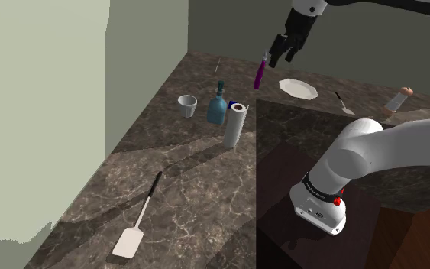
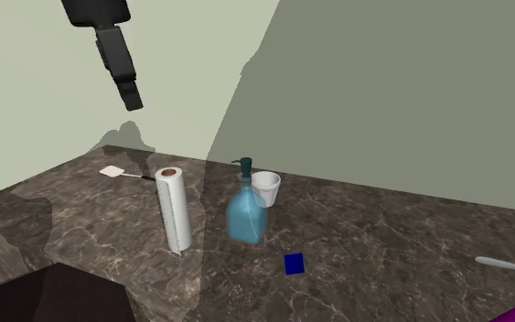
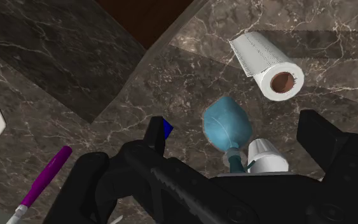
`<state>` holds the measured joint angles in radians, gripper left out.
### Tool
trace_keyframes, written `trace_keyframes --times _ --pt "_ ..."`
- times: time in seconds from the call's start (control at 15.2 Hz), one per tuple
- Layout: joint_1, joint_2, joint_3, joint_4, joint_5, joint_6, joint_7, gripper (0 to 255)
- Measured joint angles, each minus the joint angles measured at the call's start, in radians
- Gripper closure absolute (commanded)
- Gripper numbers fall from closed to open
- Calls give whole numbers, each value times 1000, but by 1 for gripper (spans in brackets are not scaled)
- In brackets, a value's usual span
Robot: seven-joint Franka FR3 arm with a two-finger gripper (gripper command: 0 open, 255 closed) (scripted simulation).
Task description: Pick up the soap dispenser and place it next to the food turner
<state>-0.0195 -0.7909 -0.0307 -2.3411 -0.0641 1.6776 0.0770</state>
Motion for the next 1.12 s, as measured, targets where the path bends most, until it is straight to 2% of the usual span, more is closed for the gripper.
trace_keyframes --times 0.13,0.33,0.73,1.12 --pt "0 19 -3 3 0 13 -3 0" --pt "7 110 -10 22 10 68 -6 0" --pt "26 341 -18 103 39 178 -12 0" --pt "35 589 -37 245 74 246 -47 0"
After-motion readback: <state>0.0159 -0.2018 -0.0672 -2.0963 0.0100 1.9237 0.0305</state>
